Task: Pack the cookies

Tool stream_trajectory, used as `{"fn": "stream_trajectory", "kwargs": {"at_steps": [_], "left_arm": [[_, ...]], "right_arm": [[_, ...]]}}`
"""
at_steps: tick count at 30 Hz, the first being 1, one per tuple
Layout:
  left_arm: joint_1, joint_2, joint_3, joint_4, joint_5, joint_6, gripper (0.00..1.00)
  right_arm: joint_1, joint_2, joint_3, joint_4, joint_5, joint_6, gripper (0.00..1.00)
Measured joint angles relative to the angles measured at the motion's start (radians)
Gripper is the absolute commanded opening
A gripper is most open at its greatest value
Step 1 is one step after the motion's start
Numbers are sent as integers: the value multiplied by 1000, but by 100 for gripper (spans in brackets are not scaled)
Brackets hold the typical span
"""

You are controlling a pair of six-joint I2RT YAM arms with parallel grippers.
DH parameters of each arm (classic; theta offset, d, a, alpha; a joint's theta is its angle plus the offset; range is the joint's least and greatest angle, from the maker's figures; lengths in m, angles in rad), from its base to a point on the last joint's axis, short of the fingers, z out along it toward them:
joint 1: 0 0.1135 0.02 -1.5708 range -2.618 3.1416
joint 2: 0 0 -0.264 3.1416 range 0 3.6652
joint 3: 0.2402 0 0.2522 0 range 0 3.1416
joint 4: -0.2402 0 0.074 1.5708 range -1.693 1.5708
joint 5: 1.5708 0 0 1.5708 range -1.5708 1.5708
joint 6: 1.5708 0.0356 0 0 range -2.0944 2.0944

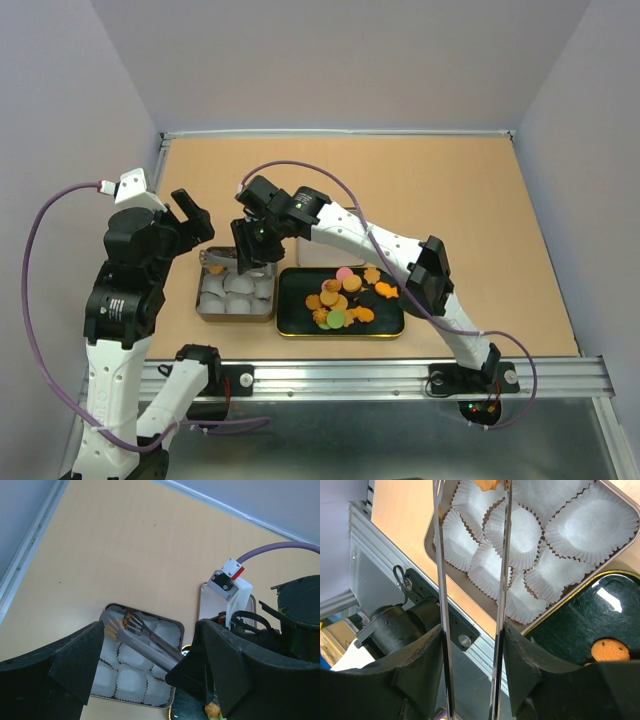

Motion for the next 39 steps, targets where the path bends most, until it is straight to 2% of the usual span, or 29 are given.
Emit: {"fn": "stream_trajectory", "kwargs": {"at_steps": [13,24,26,32,39], "left_arm": [[0,-3,0,0,0,-1,92],[0,-5,6,0,2,-1,92],[0,-6,7,0,2,-1,92],[0,-6,7,0,5,-1,92],[0,-5,3,12,26,-2,92]], "right_arm": [[0,-22,0,1,84,-1,53],[-2,-200,-35,14,210,-8,53],[-8,-277,-108,29,241,-7,53],[-17,-580,-465,36,327,23,53],[-19,-830,-826,-1,369,108,52]]}}
